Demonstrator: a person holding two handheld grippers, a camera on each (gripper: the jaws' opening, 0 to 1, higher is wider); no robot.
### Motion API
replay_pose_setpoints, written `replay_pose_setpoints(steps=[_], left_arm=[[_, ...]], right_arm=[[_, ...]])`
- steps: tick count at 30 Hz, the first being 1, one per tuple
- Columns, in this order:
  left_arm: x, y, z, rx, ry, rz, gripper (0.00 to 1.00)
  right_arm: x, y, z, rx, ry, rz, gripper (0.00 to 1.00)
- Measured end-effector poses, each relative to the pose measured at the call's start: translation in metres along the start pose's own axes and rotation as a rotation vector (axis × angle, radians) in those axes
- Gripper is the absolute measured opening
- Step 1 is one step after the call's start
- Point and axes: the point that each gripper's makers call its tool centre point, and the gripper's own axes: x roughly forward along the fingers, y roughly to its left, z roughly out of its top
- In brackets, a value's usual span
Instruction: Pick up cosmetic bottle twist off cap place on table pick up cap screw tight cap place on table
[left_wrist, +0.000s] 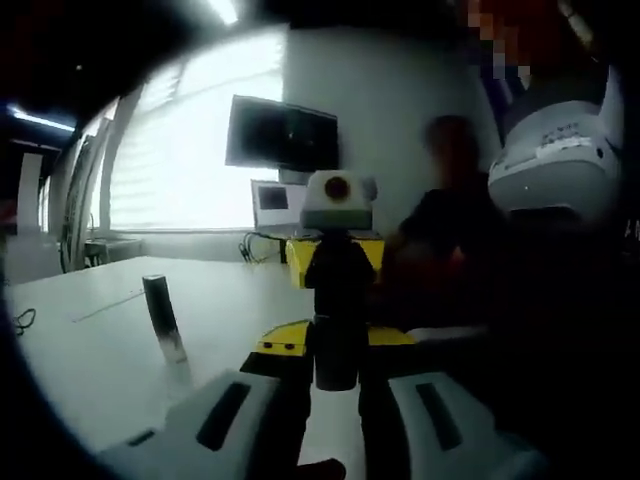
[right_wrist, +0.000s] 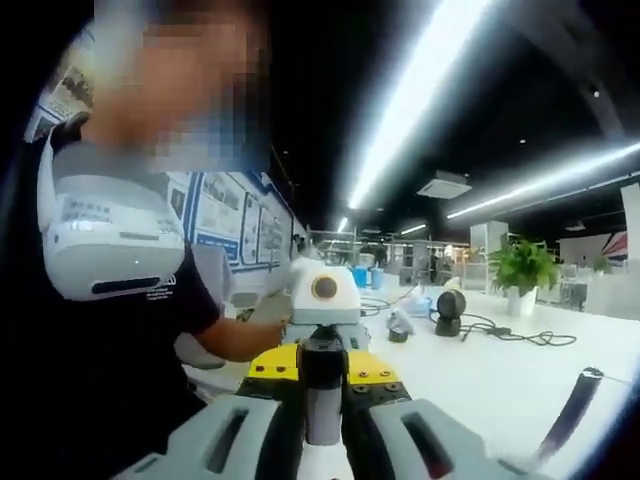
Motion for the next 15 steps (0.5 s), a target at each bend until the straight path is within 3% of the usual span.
replay_pose_setpoints(steps=[5, 15], left_arm=[[0.002, -0.005, -0.002, 0.004, 0.005, -0.022, 0.07], [0.000, 0.016, -0.006, 0.035, 0.035, 0.109, 0.08]], right_arm=[[-0.001, 0.004, -0.002, -0.008, 0.012, 0.015, 0.08], [-0.006, -0.017, -0.005, -0.032, 0.000, -0.181, 0.14]])
